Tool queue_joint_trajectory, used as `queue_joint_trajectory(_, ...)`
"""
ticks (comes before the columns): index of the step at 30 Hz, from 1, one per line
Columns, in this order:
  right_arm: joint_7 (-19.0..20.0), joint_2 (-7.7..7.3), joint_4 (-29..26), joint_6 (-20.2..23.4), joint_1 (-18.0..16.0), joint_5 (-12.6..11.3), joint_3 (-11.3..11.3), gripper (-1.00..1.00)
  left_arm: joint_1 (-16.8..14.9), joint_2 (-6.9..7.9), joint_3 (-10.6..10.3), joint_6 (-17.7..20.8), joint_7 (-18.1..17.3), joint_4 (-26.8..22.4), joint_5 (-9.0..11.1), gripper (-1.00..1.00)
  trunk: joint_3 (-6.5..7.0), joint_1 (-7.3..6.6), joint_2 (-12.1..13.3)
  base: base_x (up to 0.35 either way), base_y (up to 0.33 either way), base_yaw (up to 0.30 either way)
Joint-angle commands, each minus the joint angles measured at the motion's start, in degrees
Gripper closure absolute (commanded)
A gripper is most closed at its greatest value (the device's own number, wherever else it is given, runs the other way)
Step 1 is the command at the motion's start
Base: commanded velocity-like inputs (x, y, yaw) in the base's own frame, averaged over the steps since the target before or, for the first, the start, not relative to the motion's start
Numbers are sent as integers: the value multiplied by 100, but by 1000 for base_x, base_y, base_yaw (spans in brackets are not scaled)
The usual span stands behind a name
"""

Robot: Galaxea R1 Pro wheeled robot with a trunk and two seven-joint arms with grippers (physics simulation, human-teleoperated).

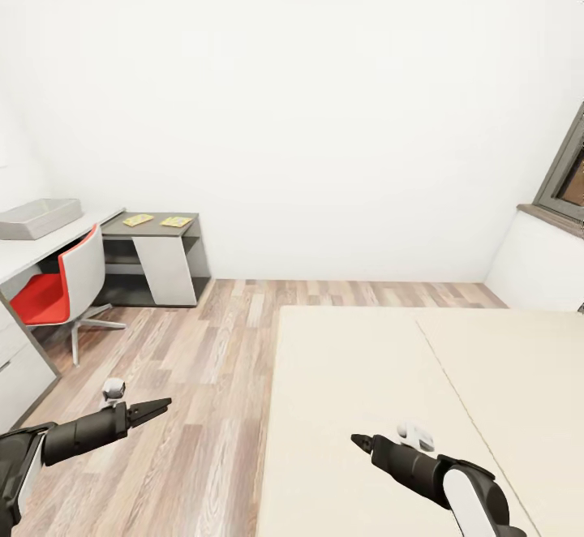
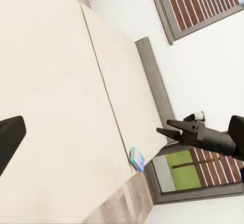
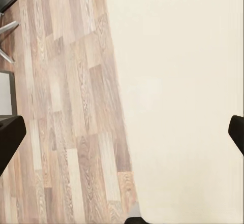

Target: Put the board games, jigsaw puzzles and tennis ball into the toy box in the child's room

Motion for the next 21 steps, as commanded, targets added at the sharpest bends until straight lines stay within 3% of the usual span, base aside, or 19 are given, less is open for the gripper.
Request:
queue_joint_trajectory(1, -58, -1, -6, 21, -5, -62, -1, -100, -6, 1, 8, 60, -37, -3, -27, -100, -13, 4, -14, 0, -180, 0)
queue_joint_trajectory(21, -58, -1, -5, 17, -14, -53, -8, -100, -6, 7, 9, 56, -44, -3, -28, -100, -13, 4, -14, 0, -31, 0)
